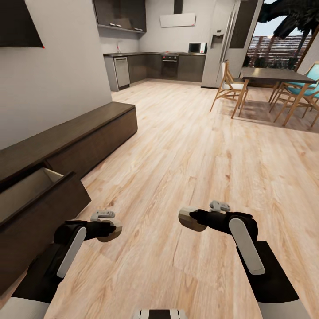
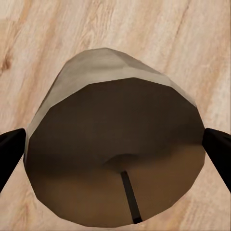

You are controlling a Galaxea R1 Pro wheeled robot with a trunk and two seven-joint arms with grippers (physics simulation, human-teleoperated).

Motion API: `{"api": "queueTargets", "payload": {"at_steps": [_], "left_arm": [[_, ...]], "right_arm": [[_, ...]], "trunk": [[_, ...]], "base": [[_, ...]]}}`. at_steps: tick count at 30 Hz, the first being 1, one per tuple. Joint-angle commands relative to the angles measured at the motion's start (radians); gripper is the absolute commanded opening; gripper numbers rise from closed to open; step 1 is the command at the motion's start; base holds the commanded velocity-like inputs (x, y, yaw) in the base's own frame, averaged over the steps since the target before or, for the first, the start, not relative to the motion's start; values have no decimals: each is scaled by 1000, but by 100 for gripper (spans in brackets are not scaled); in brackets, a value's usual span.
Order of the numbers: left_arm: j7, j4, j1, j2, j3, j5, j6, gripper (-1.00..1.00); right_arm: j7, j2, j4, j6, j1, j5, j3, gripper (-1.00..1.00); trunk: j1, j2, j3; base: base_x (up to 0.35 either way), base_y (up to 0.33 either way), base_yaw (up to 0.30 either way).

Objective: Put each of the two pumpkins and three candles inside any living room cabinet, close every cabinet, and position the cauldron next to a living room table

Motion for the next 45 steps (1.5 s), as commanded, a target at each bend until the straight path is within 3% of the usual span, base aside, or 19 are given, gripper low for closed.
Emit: {"api": "queueTargets", "payload": {"at_steps": [1,25,45], "left_arm": [[7,0,-1,1,-2,7,3,-100],[8,-54,4,-8,-27,5,3,-100],[9,-54,3,-8,-47,6,3,-100]], "right_arm": [[-10,-1,-1,2,0,-10,1,-100],[-10,-1,-1,2,0,-9,1,-100],[-9,-1,-1,2,-1,-20,1,-100]], "trunk": [[-1,0,3],[-11,6,102],[-20,10,181]], "base": [[-7,0,232],[-48,0,270],[-31,0,31]]}}
